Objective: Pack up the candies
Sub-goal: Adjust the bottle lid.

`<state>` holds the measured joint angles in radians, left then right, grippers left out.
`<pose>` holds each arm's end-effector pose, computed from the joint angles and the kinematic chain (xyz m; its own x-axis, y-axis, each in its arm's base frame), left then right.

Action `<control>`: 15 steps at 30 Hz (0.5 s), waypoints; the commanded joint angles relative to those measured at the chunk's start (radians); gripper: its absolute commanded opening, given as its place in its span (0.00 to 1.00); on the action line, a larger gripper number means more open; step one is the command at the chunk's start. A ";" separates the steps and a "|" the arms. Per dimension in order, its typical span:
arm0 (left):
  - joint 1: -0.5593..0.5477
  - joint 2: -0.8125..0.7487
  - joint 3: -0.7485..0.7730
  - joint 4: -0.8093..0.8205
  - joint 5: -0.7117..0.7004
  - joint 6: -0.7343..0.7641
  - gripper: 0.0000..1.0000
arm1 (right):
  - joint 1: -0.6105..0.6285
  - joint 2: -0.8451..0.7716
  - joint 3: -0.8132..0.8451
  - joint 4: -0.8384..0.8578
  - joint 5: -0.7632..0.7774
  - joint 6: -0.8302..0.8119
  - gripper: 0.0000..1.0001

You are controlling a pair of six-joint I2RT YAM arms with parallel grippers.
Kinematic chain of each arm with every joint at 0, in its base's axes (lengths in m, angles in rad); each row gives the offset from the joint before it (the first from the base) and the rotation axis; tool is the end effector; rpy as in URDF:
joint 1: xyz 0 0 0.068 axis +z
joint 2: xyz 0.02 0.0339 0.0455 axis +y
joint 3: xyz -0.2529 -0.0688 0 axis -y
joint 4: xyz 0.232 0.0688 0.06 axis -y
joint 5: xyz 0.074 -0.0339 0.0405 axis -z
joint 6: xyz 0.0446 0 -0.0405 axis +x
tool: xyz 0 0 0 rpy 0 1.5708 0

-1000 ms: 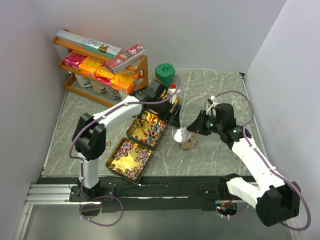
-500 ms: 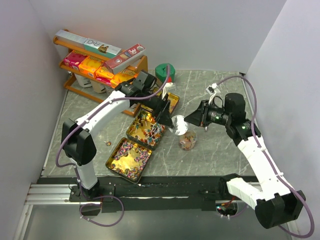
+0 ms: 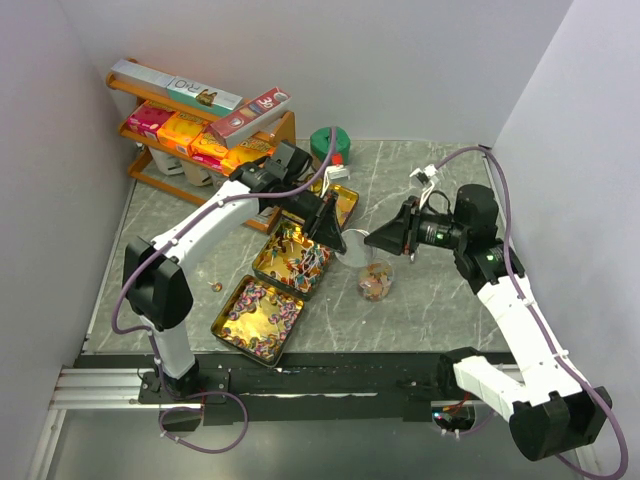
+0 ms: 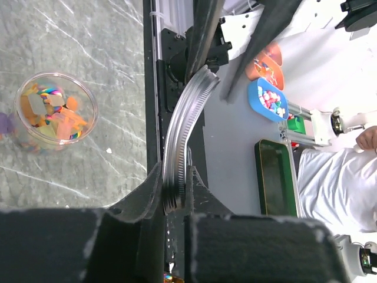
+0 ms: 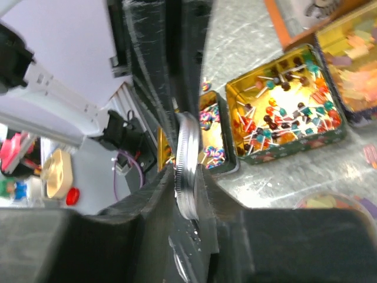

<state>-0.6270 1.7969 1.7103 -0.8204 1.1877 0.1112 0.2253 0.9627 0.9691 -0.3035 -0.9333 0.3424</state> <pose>0.2744 -0.2499 0.3283 -0.5582 0.4557 -0.6934 0.7486 -0.0837 -0.6577 0.1901 0.0803 0.3531 -0.5649 0.0755 -0.8217 -0.7349 0.4067 0.5426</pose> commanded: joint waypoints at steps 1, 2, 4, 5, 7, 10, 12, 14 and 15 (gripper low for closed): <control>-0.004 -0.011 0.022 0.046 0.043 -0.013 0.01 | 0.002 -0.021 -0.024 0.078 -0.079 0.001 0.43; -0.005 -0.019 0.017 0.055 0.035 -0.022 0.01 | 0.003 -0.019 -0.026 0.078 -0.090 -0.009 0.46; -0.005 -0.022 0.014 0.072 0.018 -0.042 0.01 | 0.005 -0.013 -0.036 0.098 -0.113 -0.008 0.49; -0.004 -0.025 0.012 0.075 0.016 -0.048 0.01 | 0.006 -0.012 -0.040 0.102 -0.119 -0.008 0.49; -0.004 -0.027 0.014 0.067 0.012 -0.047 0.01 | 0.008 -0.002 -0.044 0.112 -0.140 -0.005 0.49; -0.004 -0.027 0.020 0.049 0.036 -0.030 0.01 | 0.012 0.010 -0.053 0.127 -0.153 0.004 0.45; -0.004 -0.028 0.018 0.044 0.050 -0.016 0.01 | 0.017 0.019 -0.059 0.164 -0.170 0.017 0.43; -0.004 -0.027 0.025 0.012 0.087 0.023 0.01 | 0.020 0.028 -0.066 0.200 -0.180 0.033 0.41; -0.005 -0.028 0.026 0.004 0.087 0.027 0.01 | 0.025 0.040 -0.064 0.204 -0.180 0.033 0.41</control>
<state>-0.6281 1.7969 1.7103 -0.7906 1.2041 0.0807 0.2329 0.9806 0.9134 -0.2066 -1.0626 0.3553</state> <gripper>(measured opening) 0.154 0.423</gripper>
